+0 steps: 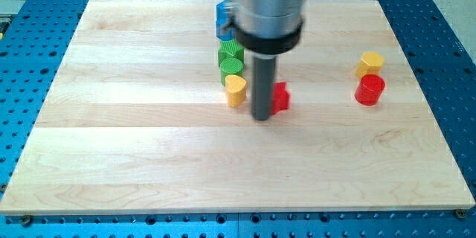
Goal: Push the heart into the red star
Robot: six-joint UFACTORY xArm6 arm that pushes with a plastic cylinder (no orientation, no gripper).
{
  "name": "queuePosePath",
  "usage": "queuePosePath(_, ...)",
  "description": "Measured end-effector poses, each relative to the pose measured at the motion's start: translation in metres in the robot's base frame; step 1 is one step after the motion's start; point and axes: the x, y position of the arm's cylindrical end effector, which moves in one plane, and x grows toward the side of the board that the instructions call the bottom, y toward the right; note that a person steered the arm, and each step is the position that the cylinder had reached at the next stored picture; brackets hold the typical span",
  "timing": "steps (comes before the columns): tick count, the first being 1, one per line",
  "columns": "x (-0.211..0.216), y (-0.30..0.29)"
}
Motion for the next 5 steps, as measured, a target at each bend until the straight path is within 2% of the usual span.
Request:
queuePosePath(1, -0.007, -0.021)
queuePosePath(2, -0.024, 0.005)
queuePosePath(3, -0.041, 0.064)
queuePosePath(4, -0.028, 0.042)
queuePosePath(5, 0.015, -0.023)
